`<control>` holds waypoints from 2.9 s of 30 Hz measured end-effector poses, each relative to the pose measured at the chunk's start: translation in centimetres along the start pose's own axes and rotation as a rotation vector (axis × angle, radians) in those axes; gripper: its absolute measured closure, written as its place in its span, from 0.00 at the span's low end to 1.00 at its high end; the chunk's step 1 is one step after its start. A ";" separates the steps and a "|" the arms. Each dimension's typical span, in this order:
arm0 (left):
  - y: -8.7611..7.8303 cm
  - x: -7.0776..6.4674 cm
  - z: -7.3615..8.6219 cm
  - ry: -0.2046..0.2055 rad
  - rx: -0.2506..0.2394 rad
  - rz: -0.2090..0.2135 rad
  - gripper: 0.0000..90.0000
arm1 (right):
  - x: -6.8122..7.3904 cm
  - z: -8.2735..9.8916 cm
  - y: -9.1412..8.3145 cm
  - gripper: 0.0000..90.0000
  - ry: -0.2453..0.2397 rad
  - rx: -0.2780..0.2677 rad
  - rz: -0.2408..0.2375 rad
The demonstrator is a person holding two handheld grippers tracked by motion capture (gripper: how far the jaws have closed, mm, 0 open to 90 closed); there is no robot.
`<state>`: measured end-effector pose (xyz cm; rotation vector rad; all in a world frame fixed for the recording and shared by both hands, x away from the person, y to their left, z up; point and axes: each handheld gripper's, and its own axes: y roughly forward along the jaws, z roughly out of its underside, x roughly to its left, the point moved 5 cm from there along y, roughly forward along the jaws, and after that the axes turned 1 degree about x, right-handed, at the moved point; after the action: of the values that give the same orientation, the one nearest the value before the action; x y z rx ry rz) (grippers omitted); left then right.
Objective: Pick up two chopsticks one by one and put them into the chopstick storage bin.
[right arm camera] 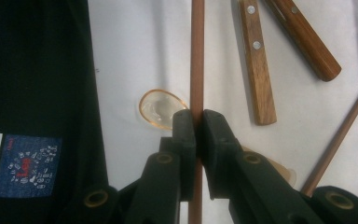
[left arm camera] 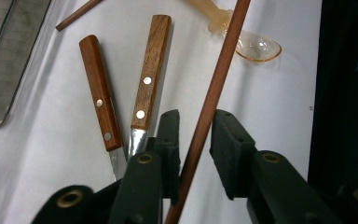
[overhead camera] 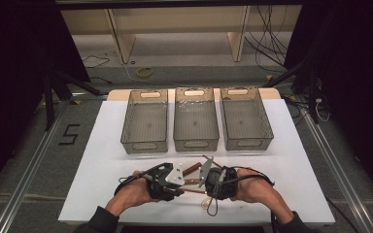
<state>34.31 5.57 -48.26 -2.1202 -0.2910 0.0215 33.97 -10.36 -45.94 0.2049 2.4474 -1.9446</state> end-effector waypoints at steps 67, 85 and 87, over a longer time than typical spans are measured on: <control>-6.6 10.4 4.1 -0.489 -0.170 -0.221 0.94 | -3.6 8.3 -0.4 0.38 0.530 -0.249 0.082; -8.1 17.1 5.0 -0.641 -0.197 -0.311 0.94 | -3.3 9.1 0.1 0.36 0.544 -0.236 0.076; -8.2 17.8 5.1 -0.657 -0.199 -0.316 0.94 | -3.2 9.1 0.2 0.36 0.553 -0.233 0.075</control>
<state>49.28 17.84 -42.42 -2.1844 -1.0487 0.5278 36.51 -19.42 -47.91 0.9239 2.9011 -1.7242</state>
